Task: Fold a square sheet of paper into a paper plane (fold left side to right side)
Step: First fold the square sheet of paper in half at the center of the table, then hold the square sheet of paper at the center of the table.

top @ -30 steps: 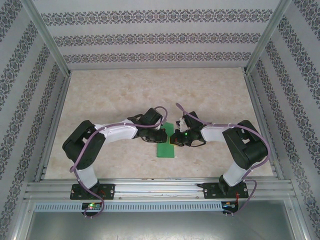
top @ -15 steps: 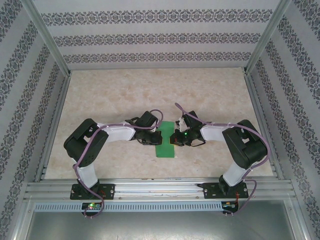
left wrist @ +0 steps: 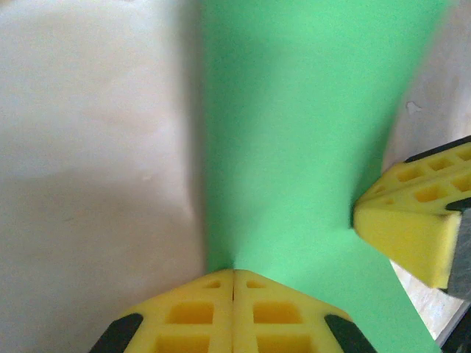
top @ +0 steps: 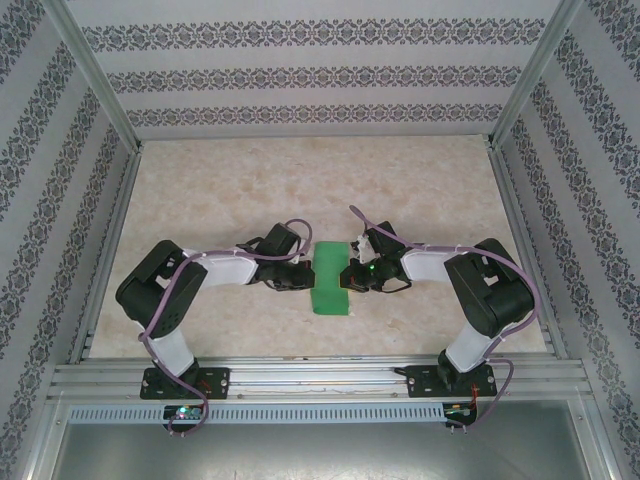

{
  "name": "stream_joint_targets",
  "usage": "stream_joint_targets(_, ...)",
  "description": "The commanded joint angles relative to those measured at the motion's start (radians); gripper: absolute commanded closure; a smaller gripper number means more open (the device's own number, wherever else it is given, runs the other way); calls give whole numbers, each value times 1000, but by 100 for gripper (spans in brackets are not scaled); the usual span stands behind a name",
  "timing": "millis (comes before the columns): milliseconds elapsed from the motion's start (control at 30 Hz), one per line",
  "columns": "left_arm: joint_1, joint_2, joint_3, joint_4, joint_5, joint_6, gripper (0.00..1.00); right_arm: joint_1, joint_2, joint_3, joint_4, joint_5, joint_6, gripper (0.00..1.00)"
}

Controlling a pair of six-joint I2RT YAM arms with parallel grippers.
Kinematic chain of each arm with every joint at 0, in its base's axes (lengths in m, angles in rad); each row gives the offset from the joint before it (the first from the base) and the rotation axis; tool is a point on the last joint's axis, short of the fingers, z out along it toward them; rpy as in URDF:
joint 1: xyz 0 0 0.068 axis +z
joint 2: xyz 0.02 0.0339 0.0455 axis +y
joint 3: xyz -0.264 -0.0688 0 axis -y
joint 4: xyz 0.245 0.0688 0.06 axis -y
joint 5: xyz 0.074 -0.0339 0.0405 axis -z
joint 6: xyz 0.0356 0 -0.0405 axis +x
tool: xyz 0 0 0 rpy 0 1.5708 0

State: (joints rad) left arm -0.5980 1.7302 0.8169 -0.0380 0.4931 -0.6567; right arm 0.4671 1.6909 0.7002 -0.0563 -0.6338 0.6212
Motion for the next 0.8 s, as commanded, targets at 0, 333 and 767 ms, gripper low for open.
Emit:
stream_joint_targets(0, 43, -44, -40, -78, -64, 33, 94, -16, 61, -51, -159, 169, -31, 100)
stream_joint_targets(333, 18, -150, -16, -40, 24, 36, 95, -15, 49, -45, -157, 164, -24, 100)
stream_joint_targets(767, -69, 65, 125, -17, 55, 29, 96, -7, 55, -41, -157, 161, -22, 100)
